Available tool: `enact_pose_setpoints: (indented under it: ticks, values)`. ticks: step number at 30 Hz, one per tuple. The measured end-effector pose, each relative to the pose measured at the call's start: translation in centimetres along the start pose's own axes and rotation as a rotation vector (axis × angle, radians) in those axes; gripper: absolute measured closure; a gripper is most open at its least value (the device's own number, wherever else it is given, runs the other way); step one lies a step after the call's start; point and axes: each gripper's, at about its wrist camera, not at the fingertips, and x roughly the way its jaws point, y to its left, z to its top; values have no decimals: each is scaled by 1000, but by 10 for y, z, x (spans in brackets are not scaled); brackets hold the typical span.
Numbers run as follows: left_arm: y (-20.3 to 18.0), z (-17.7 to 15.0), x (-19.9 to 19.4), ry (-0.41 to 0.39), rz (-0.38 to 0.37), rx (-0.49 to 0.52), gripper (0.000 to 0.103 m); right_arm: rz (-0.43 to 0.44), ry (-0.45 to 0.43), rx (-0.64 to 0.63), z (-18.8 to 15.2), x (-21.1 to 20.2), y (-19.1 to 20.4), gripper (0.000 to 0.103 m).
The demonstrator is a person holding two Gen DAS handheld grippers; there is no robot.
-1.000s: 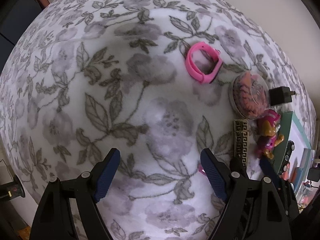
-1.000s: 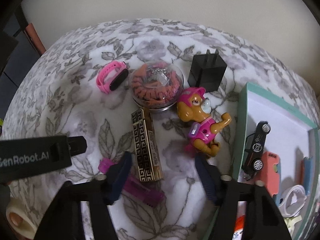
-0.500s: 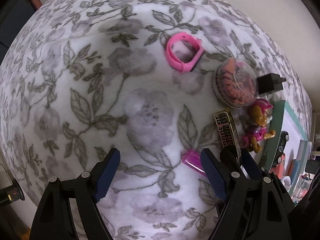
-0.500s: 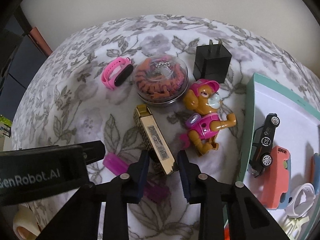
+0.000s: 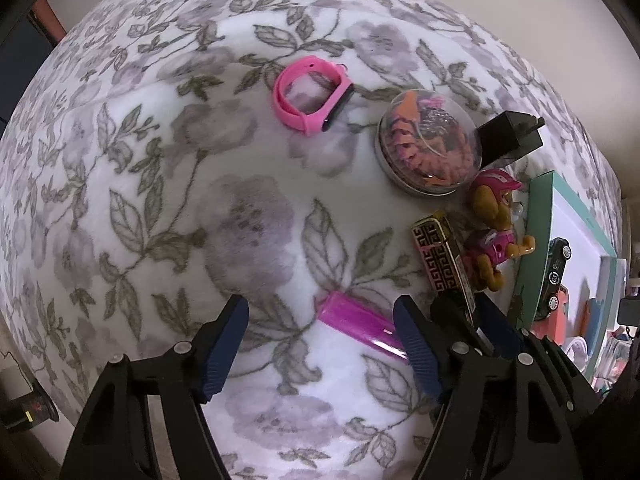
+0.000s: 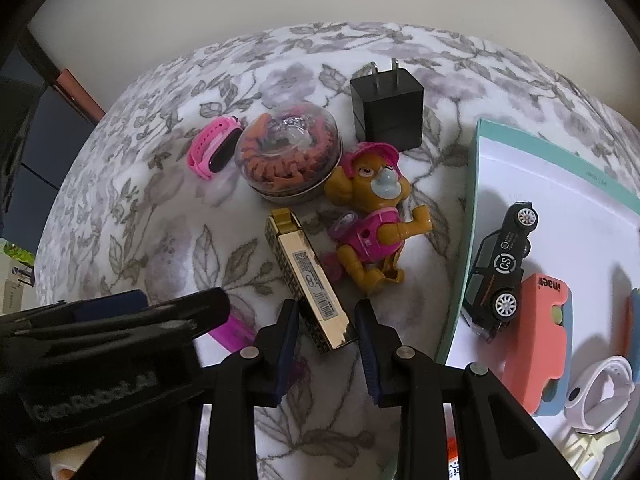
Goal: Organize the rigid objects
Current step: 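Grasp the gold rectangular box with the right gripper while the left approaches the magenta stick, then position the left gripper around the magenta stick while the right holds the gold box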
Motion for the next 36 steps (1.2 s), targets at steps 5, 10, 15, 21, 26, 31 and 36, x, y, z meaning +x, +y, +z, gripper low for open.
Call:
enact_pose_setpoints:
  ticks: [5, 10, 15, 21, 26, 31, 36]
  values:
    - [-13, -1, 7, -4, 3, 12, 27, 1, -3, -16, -1, -1, -1, 71]
    - [-14, -3, 15, 32, -16, -4, 27, -14, 4, -53, -3, -1, 2, 73]
    - [-13, -7, 15, 44, -18, -13, 27, 8, 12, -55, -4, -3, -4, 74]
    - [-2, -17, 20, 64, -4, -17, 27, -3, 22, -108, -9, -6, 0, 74]
    - [9, -24, 17, 61, 24, -20, 40, 3, 23, -129, -11, -7, 1, 74]
    - [31, -29, 13, 86, -30, -44, 40, 21, 23, -121, -11, -8, -2, 74]
    - [37, -33, -2, 39, 8, 12, 40, 36, 23, -104, -11, -9, -4, 74]
